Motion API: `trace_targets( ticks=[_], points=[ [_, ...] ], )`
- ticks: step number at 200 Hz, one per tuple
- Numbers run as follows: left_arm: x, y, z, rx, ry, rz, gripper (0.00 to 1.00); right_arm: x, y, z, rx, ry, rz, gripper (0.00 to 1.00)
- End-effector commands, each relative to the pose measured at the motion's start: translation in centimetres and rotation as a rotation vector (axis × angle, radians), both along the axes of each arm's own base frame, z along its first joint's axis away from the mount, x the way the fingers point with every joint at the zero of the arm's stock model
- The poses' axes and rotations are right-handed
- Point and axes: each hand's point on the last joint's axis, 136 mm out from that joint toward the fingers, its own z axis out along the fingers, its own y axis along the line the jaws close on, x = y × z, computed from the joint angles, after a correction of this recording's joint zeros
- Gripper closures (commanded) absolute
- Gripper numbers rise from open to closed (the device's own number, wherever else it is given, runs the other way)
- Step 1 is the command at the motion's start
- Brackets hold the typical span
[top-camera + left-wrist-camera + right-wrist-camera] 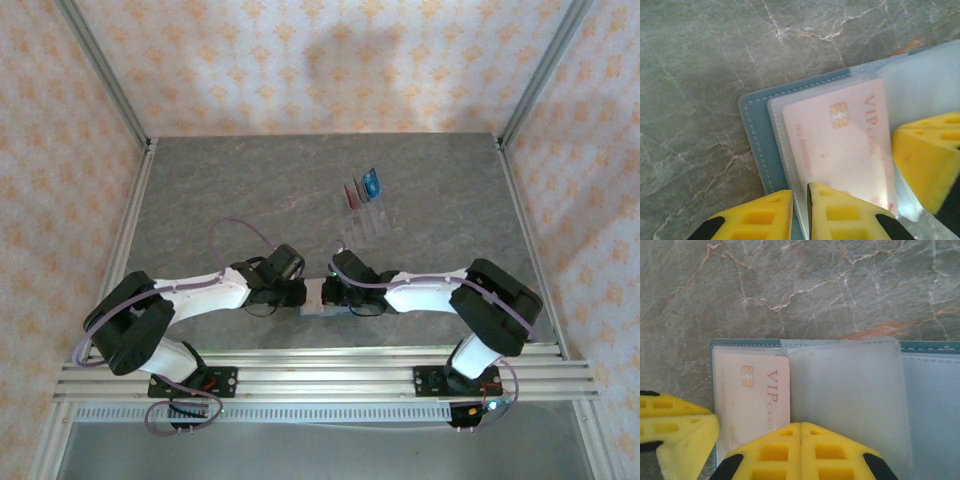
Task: Put the credit cards into the card holder
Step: Insert the credit card into the card slot.
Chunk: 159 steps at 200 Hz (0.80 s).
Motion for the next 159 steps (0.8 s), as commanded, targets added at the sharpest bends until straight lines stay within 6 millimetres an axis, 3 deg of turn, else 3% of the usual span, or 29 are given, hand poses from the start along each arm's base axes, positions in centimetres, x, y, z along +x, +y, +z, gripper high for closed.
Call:
trace_targets(
  ticks=[1, 39, 121, 159],
  points=[
    [0.4, 0.7, 2.0, -0.019, -0.010, 0.013, 0.83, 0.1, -0.3, -0.3, -0.029, 0.012, -0.005, 0.97],
    [0.8, 1.3, 3.6, -0.043, -0.017, 0.021, 0.82, -0.3, -0.3, 0.0, -0.023, 0.033, 0.001, 0.96],
    [0.6, 2.0, 2.1, 0.006, 0.019, 0.018, 0.84, 0.1, 1.2, 2.0, 0.052, 0.036, -0.021, 0.95],
    [0.5, 2.0, 0.0, 0.026, 0.057, 0.018, 0.84, 0.2, 2.1, 2.3, 0.052, 0.044, 0.000, 0.95]
  ],
)
